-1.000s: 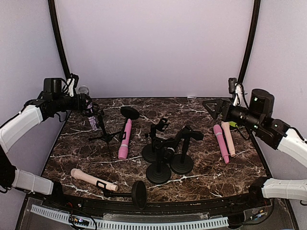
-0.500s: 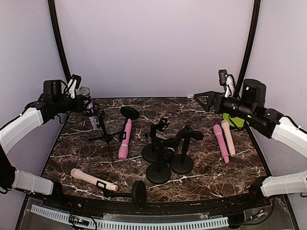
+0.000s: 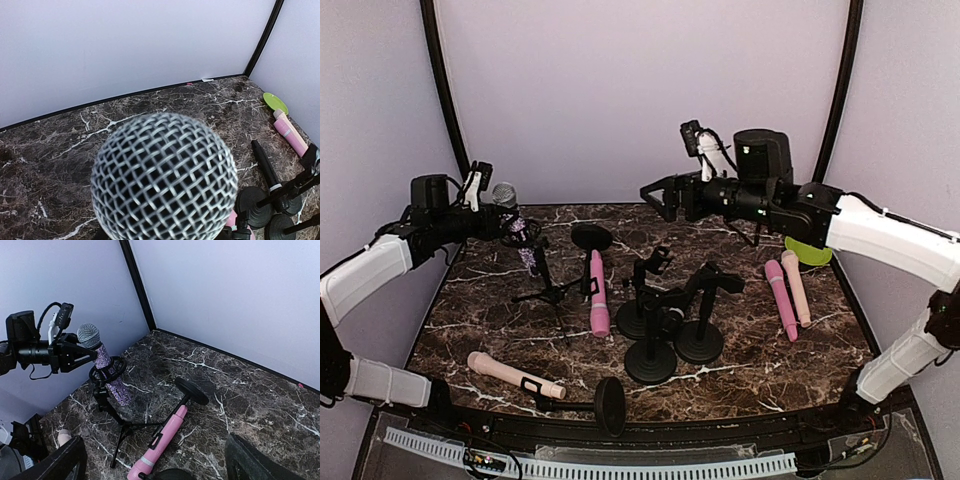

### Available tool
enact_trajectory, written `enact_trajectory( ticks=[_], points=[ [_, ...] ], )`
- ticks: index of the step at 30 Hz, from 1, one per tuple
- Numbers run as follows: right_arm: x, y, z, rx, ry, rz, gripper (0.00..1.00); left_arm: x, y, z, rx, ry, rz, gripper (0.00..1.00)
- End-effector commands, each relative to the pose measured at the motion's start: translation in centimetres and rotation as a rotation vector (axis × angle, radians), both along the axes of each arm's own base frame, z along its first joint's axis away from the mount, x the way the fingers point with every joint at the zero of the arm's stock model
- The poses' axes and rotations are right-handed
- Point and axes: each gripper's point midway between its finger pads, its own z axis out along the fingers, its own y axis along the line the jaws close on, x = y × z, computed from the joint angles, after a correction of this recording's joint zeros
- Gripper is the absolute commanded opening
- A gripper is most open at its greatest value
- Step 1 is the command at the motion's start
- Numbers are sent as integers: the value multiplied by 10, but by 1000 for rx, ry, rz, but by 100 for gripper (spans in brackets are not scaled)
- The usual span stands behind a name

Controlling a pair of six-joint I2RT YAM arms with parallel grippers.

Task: Remove the microphone from the stand
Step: Hold the microphone stand with the microphone at the center of the board.

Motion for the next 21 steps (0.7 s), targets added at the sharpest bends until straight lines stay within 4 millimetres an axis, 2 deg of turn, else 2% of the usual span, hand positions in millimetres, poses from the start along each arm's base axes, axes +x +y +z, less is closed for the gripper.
enact_trajectory(
  ticks=[1, 7, 12, 16, 21],
  points=[
    [4, 35, 10, -45, -46, -6, 97, -13, -20, 24, -93, -51, -102, 0],
    [1, 99, -11, -140, -43, 39, 95, -20, -36, 15, -93, -23, -157, 0],
    [-4, 143, -25, -164, -30, 109, 93, -26, -54, 11, -77, -9, -205, 0],
    [-3, 169, -35, -174, -15, 145, 92, -30, -62, 11, -69, -11, -226, 0],
    [3, 185, -55, -193, 6, 146, 91, -33, -67, 11, -65, -13, -242, 0]
  ],
)
